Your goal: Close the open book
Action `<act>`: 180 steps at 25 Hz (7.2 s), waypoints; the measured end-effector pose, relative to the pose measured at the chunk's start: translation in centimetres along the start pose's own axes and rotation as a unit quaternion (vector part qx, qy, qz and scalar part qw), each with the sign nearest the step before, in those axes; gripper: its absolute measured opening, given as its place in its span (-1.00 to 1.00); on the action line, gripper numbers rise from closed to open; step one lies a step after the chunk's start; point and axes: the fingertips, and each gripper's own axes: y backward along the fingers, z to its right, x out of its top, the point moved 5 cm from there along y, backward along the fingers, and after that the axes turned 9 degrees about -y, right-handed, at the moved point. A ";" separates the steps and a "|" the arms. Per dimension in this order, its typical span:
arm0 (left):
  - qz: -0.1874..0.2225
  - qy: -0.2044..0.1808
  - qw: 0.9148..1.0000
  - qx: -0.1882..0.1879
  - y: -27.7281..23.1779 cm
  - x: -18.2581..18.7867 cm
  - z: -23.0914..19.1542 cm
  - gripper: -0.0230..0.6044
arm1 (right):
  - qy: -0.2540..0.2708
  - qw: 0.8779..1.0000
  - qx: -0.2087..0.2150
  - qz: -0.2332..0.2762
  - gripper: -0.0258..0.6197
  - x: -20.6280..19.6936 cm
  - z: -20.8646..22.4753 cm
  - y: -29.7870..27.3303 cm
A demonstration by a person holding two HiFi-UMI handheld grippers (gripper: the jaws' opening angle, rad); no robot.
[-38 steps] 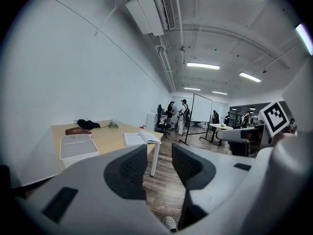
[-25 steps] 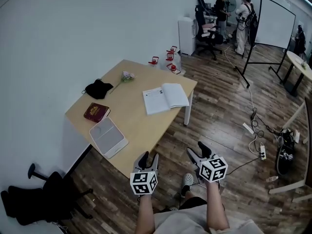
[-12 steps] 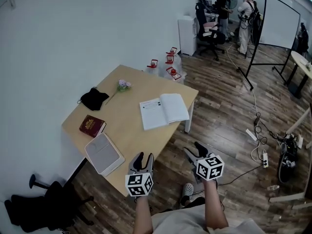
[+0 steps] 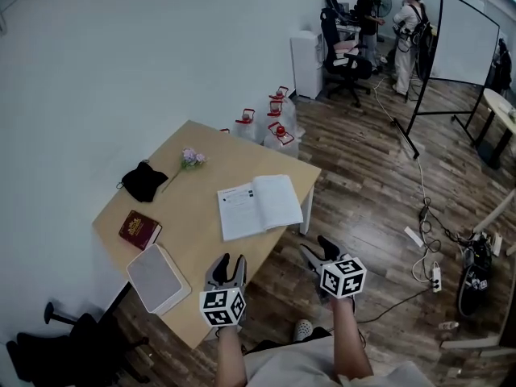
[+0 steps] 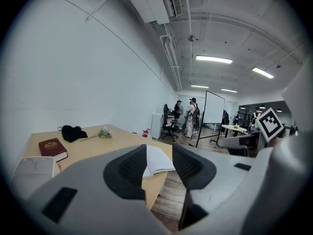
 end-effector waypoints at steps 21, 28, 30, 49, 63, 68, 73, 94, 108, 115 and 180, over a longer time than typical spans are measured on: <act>-0.026 0.046 0.999 0.010 -9.4 -2.5 -5.0 -0.37 | -0.044 0.997 -0.039 -0.052 -0.08 0.1 6.5 -10.8; -0.026 0.050 0.998 -0.003 -15.8 -0.8 -9.2 -0.37 | -0.039 0.997 -0.047 -0.044 -0.08 4.1 7.3 -17.4; -0.026 0.053 0.998 -0.006 -17.4 -0.6 -10.2 -0.37 | -0.036 0.997 -0.051 -0.050 -0.08 4.5 7.5 -19.0; -0.071 0.037 0.995 -0.054 -23.4 -4.5 -11.9 -0.37 | -0.072 0.982 -0.143 -0.104 -0.08 -1.7 17.0 -24.0; -0.090 0.056 0.992 -0.074 -24.3 -7.2 -12.6 -0.37 | -0.069 0.977 -0.100 -0.173 0.35 -6.3 18.0 -29.6; -0.092 0.066 0.991 -0.064 -23.8 -7.7 -13.7 -0.37 | -0.032 0.966 -0.152 -0.206 0.44 -7.6 19.0 -30.3; -0.092 0.079 0.990 -0.069 -23.5 -8.5 -14.0 -0.38 | -0.058 0.963 -0.162 -0.205 0.47 -8.8 19.8 -30.7; -0.096 0.087 0.989 -0.067 -23.4 -9.3 -14.5 -0.39 | -0.275 0.945 -0.108 -0.141 0.06 -11.1 22.1 -29.0; -0.087 0.082 0.991 -0.061 -23.4 -8.5 -14.8 -0.39 | -0.205 0.954 -0.163 -0.146 -0.60 -9.6 19.5 -28.8; -0.086 0.084 0.991 -0.057 -23.1 -8.6 -15.1 -0.39 | -0.188 0.958 -0.170 -0.136 -0.82 -8.7 18.4 -28.7; -0.072 0.083 0.994 0.005 -19.2 -9.1 -18.8 -0.40 | -0.018 0.987 -0.019 -0.155 -0.87 -4.3 -0.9 -32.6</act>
